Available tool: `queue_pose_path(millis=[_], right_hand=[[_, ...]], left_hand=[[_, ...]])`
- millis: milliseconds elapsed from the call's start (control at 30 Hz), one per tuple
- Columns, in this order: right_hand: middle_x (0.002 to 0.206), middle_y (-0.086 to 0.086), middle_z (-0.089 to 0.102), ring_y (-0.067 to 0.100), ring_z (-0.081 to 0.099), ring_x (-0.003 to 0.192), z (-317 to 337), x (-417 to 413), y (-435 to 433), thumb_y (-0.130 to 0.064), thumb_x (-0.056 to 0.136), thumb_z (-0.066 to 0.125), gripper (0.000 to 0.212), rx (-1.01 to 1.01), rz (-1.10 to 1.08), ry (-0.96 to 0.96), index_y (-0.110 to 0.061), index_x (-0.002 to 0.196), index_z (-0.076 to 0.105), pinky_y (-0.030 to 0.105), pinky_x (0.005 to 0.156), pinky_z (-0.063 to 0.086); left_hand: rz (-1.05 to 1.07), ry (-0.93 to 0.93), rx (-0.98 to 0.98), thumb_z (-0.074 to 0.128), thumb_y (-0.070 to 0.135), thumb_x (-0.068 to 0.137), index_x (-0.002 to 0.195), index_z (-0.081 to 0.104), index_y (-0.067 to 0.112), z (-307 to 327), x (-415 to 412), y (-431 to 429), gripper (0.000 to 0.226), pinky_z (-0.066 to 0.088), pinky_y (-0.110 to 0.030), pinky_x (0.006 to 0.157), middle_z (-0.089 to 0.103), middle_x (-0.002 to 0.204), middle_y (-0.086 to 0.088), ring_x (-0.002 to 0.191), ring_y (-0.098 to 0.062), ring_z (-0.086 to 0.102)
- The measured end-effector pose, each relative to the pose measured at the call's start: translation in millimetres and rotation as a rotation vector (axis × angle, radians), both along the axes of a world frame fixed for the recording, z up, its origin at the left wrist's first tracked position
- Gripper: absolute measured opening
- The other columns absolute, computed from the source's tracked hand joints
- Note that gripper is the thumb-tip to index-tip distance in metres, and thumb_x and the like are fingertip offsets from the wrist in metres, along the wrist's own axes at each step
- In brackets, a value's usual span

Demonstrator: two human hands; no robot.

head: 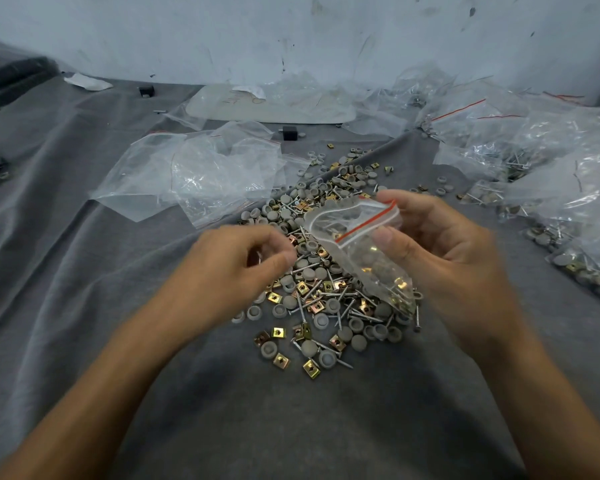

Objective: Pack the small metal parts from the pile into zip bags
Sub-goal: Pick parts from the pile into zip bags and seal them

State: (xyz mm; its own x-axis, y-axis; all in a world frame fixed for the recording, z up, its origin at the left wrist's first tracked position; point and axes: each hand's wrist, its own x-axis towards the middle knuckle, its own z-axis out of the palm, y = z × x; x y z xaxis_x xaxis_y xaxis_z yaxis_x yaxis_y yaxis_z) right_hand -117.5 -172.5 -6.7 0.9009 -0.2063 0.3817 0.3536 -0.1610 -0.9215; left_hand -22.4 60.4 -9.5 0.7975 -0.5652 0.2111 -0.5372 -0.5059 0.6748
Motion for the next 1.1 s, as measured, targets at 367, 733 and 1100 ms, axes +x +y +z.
queue_pose_path(millis=[367, 733, 1100], right_hand=[[0.109, 0.003, 0.076, 0.025, 0.073, 0.099, -2, 0, 1, -0.026, 0.089, 0.074, 0.036, -0.037, 0.014, 0.004, -0.023, 0.125, 0.069, 0.037, 0.087, 0.061], [0.109, -0.001, 0.077, 0.020, 0.074, 0.094, -2, 0, 2, -0.025, 0.090, 0.073, 0.034, -0.066, 0.043, 0.028, -0.028, 0.124, 0.069, 0.032, 0.080, 0.062], [0.103, -0.002, 0.076, 0.019, 0.071, 0.084, -2, -3, 12, -0.026, 0.083, 0.078, 0.040, -0.162, 0.076, 0.118, -0.027, 0.122, 0.070, 0.022, 0.071, 0.058]], left_hand=[[-0.101, -0.064, 0.568, 0.073, 0.056, 0.082, 0.104, 0.062, 0.044, -9, -2, -3, 0.028, 0.039, -0.020, 0.063, 0.062, 0.090, 0.022, 0.081, 0.004, 0.054], [-0.002, -0.198, 0.470, 0.062, 0.040, 0.088, 0.097, 0.071, 0.035, -9, -2, -4, 0.013, 0.052, -0.029, 0.071, 0.069, 0.085, 0.016, 0.080, -0.005, 0.063], [0.065, -0.113, -0.277, 0.068, 0.046, 0.088, 0.097, 0.071, 0.043, 1, 1, 1, 0.009, 0.042, -0.013, 0.050, 0.067, 0.078, 0.020, 0.058, -0.003, 0.056]])
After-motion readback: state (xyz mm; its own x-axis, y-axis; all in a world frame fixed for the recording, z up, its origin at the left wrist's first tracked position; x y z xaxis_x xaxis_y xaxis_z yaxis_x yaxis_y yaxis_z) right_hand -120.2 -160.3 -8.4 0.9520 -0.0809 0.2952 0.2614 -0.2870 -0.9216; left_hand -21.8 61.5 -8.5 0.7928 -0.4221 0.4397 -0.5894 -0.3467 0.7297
